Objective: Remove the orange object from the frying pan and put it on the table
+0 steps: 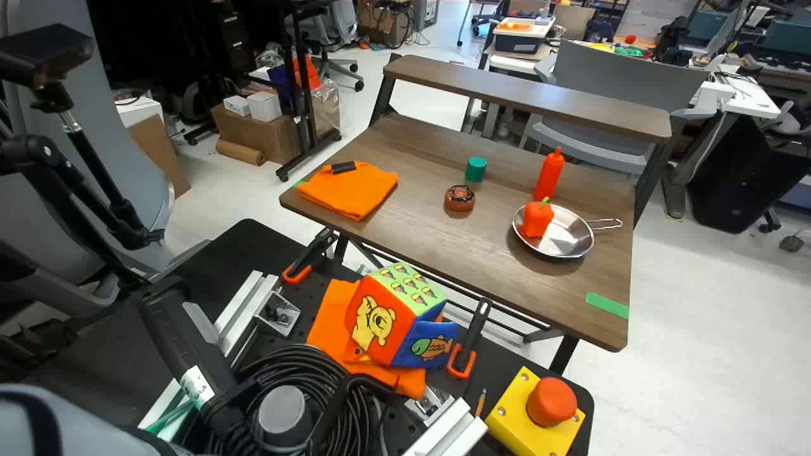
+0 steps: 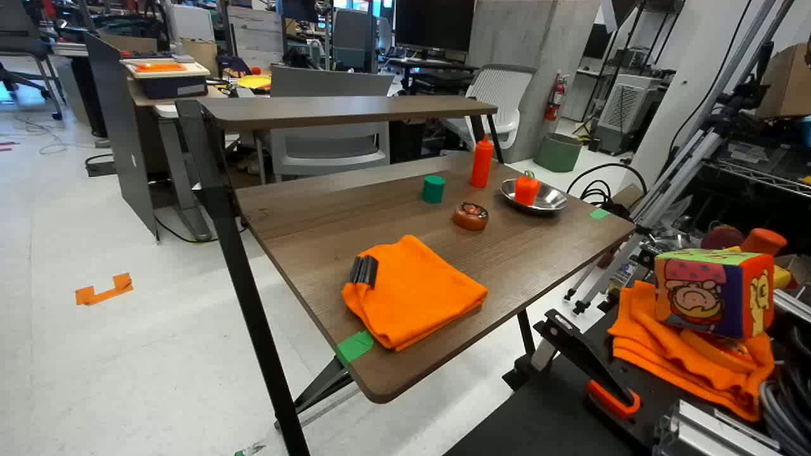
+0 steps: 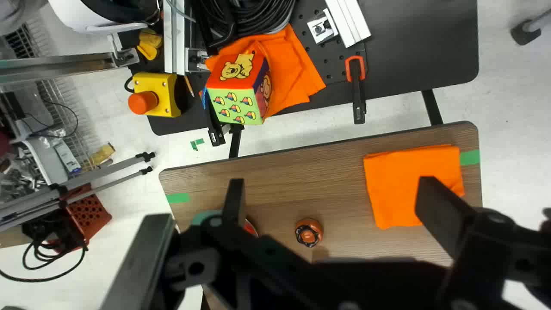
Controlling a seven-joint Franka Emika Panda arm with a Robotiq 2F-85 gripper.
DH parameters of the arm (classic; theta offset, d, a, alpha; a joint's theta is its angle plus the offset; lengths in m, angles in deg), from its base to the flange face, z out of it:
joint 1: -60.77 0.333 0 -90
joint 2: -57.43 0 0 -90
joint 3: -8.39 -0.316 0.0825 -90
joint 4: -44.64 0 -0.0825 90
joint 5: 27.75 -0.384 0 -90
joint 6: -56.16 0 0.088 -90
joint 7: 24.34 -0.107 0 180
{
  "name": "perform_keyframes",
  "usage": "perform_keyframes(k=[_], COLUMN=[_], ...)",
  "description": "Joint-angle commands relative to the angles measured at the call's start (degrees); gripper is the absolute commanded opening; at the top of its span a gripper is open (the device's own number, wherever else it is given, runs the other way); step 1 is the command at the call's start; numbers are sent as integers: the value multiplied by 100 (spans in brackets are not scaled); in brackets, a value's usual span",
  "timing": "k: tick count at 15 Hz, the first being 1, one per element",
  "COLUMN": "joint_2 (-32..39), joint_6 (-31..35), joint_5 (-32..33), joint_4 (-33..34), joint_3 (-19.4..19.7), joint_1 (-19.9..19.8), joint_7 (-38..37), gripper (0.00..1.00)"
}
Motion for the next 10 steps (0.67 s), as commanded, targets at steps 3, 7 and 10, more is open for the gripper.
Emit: perform_keyframes(k=[3, 7, 10], joint_2=[40, 40, -195], joint_6=[-4, -3, 71], joint_5=[64, 64, 227], joint_4=[9, 9, -154], joint_3=[89, 89, 364], joint_1=[118, 118, 20], joint_7=[-67, -67, 62], gripper=[100, 100, 100])
